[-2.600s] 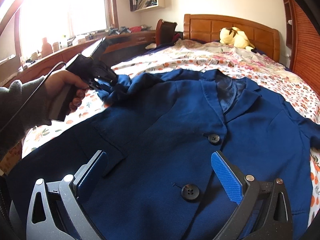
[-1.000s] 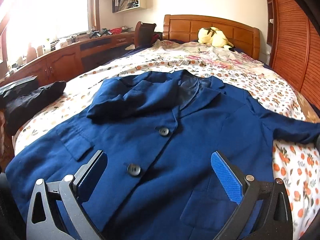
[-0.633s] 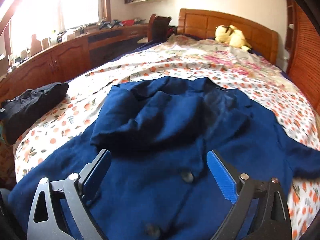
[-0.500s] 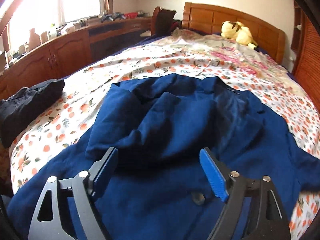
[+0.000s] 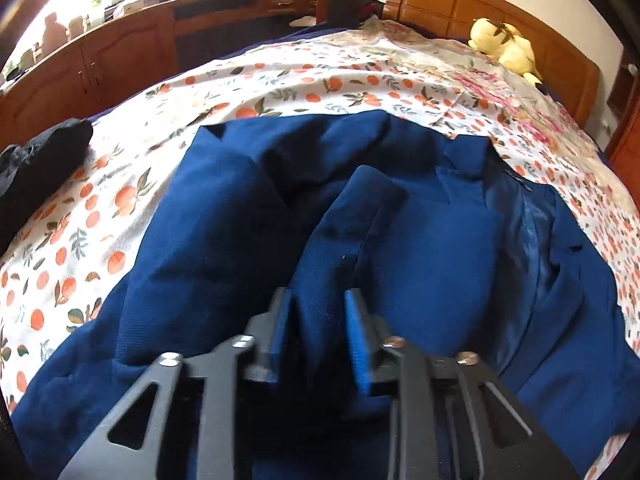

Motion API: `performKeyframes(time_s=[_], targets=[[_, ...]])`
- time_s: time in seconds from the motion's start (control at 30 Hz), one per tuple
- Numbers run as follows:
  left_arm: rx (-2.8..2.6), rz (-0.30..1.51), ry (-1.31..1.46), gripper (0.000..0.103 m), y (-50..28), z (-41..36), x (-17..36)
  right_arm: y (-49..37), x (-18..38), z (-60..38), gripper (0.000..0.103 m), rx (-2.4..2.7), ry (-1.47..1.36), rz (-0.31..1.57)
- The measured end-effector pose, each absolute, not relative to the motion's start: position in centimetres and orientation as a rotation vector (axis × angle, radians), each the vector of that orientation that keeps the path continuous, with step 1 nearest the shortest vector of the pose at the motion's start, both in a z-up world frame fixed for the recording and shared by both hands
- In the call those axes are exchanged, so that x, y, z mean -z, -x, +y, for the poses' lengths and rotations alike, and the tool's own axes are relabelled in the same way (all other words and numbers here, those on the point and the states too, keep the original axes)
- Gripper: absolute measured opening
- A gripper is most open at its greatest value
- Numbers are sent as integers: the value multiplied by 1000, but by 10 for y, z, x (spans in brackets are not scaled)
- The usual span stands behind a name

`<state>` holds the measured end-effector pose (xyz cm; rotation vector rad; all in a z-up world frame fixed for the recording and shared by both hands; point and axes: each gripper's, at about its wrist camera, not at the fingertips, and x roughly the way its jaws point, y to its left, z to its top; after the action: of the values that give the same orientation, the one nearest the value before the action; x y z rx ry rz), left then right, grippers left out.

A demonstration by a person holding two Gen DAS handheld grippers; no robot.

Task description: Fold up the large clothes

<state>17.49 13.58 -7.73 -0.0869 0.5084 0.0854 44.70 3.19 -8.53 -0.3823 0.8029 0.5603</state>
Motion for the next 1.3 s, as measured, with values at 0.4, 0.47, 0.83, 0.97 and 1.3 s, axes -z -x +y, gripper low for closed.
performKeyframes(time_s=[0.4,0.47,0.83,0.97,1.3], targets=[[-68,502,68,80,-176,129,76,-395,25,-26,4,-573,286,539],[-65,497,69,80,-175,128,74,-373,16,-43,4,-578,249,505],[-52,495,71,80,-176,124,74,-295,60,-89,4,-617,186,617],[-57,490,65,80,-174,122,73,-301,59,-76,7,-634,209,640],[-70,493,68,80,-172,126,74,-369,54,-9,51,-652,279,699]])
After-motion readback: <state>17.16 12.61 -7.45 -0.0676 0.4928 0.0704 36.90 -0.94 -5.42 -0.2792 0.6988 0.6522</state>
